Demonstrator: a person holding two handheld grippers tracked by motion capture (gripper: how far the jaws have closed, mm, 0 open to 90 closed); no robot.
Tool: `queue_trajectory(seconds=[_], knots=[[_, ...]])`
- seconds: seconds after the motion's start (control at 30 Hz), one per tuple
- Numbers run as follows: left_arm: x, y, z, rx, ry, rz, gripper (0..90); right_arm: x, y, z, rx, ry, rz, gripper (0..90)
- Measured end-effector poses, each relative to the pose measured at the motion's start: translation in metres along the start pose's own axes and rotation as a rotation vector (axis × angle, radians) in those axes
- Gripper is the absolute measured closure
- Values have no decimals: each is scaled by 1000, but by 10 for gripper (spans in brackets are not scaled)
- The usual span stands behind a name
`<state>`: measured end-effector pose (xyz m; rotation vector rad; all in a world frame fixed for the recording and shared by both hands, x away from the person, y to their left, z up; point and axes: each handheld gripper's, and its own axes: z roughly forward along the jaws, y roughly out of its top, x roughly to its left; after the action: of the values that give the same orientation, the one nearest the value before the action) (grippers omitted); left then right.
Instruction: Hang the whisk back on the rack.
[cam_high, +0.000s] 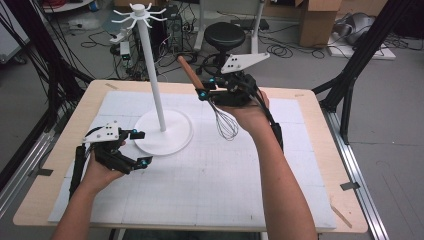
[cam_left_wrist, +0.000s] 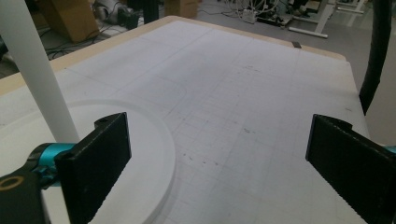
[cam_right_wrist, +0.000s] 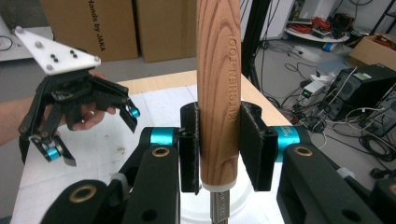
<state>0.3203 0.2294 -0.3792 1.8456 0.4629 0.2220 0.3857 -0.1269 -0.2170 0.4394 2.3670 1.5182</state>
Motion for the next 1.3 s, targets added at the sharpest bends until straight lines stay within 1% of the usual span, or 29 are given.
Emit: queue_trajectory(seconds=[0.03,0.07,0.1,0.2,0.23,0.33,0.43,0.53,0.73,0.87,0.93,1.07,1.2,1.3], knots=[[0,0,0,-2,-3,0,73,-1,3,1,4,-3,1,705],[-1,0,0,0,-4,3,73,-2,6,1,2,-7,-8,705],[-1,0,0,0,-5,4,73,-2,9,2,4,-5,-1,705],[0,0,0,1,-6,4,73,-5,18,3,12,-8,-7,705],[0,0,0,-2,-5,6,73,-6,22,4,13,-13,-17,705],[0,1,0,-10,-6,0,73,-7,30,3,4,-17,-20,705],[0,1,0,-5,-6,2,73,-9,38,3,6,-16,-28,705],[-1,1,0,-7,-6,3,73,-12,44,3,-4,-18,-22,705],[-1,2,-1,-11,-5,6,73,-18,54,2,-12,-43,-13,705],[0,1,-1,-6,-1,1,73,-21,58,2,-22,-49,3,705],[-1,2,-2,-16,-4,-1,73,-22,59,2,-23,-49,7,705],[-1,2,-2,-15,-4,2,73,-25,63,3,-12,-67,13,705],[-1,2,-2,-17,-6,2,73,-27,65,5,-26,-67,18,705],[-1,2,-2,-12,-3,2,73,-29,67,8,-16,-70,16,705]])
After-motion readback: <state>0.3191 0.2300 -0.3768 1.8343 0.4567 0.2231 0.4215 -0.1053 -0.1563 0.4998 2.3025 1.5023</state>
